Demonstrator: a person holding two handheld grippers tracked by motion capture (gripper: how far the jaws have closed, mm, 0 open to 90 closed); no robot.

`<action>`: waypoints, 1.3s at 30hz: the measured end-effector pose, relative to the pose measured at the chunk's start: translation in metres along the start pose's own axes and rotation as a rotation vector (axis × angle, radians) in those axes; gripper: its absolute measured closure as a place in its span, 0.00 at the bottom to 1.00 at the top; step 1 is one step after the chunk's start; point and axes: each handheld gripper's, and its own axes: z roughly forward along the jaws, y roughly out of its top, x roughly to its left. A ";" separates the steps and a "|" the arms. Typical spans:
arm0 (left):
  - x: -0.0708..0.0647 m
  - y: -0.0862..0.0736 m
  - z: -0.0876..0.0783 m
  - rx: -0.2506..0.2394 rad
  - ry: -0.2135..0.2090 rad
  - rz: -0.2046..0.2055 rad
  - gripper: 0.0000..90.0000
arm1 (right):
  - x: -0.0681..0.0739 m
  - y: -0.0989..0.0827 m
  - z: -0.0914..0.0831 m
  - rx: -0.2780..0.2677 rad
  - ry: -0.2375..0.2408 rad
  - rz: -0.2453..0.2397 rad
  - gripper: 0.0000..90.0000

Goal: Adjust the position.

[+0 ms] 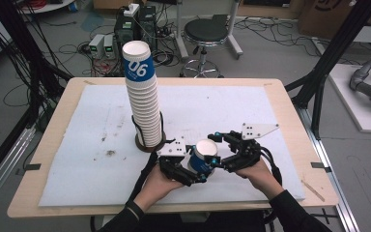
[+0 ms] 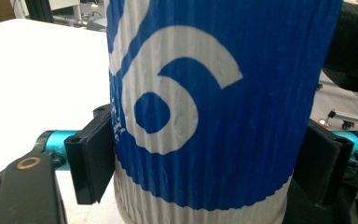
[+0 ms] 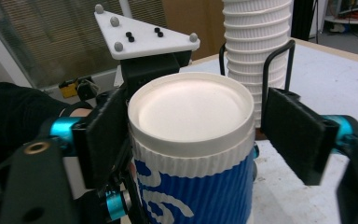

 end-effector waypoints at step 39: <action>-0.005 0.015 -0.011 0.067 0.054 0.050 0.18 | -0.001 0.018 -0.005 0.254 0.005 -0.082 0.33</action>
